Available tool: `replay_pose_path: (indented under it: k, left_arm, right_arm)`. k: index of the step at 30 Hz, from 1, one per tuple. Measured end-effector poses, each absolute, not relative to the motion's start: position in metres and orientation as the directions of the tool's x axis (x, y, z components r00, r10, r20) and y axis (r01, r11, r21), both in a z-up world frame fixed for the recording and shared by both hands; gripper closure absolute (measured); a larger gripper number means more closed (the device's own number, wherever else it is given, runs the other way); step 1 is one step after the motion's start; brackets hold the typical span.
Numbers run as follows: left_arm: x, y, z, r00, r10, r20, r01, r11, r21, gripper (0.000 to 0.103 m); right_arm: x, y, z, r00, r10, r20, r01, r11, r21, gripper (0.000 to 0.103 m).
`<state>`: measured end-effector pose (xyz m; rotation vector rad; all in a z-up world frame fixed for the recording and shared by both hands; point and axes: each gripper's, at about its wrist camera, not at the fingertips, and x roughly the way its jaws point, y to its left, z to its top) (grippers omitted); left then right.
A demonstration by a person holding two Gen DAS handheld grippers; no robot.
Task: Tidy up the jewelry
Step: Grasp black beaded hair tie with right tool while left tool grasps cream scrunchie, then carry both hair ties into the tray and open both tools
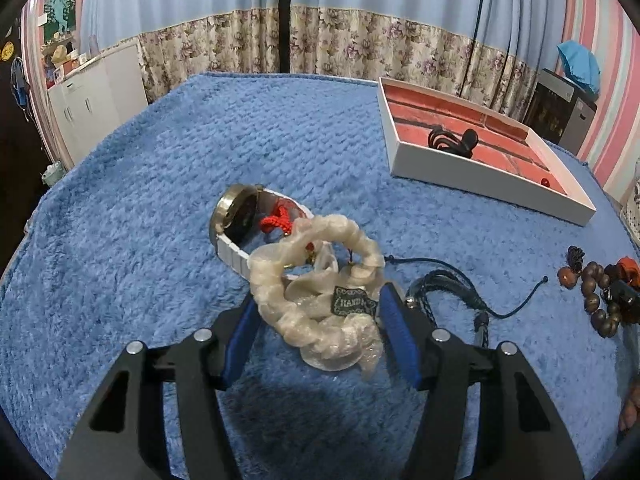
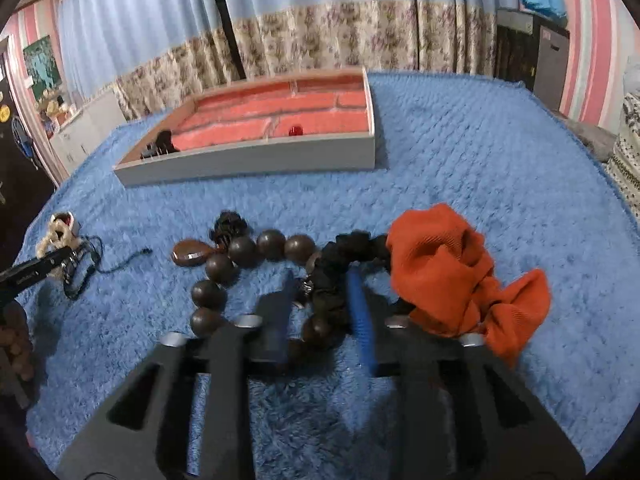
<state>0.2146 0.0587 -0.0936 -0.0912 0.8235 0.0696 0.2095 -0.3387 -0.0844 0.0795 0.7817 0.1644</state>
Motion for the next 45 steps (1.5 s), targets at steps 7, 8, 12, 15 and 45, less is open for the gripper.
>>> replay_pose_path:
  k: [7,8,12,15,45]
  left_arm:
    - [0.212,0.06,-0.093,0.678,0.021,-0.734,-0.097,0.993,-0.062,0.049]
    - [0.211,0.061,-0.093,0.678,0.019,-0.735,-0.098,0.993,-0.064,0.049]
    - [0.211,0.06,-0.093,0.678,0.019,-0.735,-0.095,0.994,-0.062,0.049]
    - [0.212,0.061,-0.094,0.675,0.015,-0.738,-0.094,0.993,-0.065,0.049]
    - [0.202,0.035,-0.038,0.793,-0.025,-0.609,0.008,1.0,-0.03,0.084]
  right_arm:
    - [0.208,-0.336,-0.083,0.697,0.175,-0.695,-0.13,0.985,0.117,0.094]
    - [0.208,-0.336,-0.083,0.695,0.167,-0.699,-0.126,0.986,0.111,0.091]
    - [0.205,-0.336,-0.085,0.684,0.163,-0.711,-0.126,0.986,0.105,0.084]
    - [0.206,-0.333,-0.089,0.676,0.155,-0.72,-0.131,0.987,0.089,0.085]
    - [0.183,-0.341,-0.017,0.83,0.208,-0.518,-0.181,0.978,0.103,0.095]
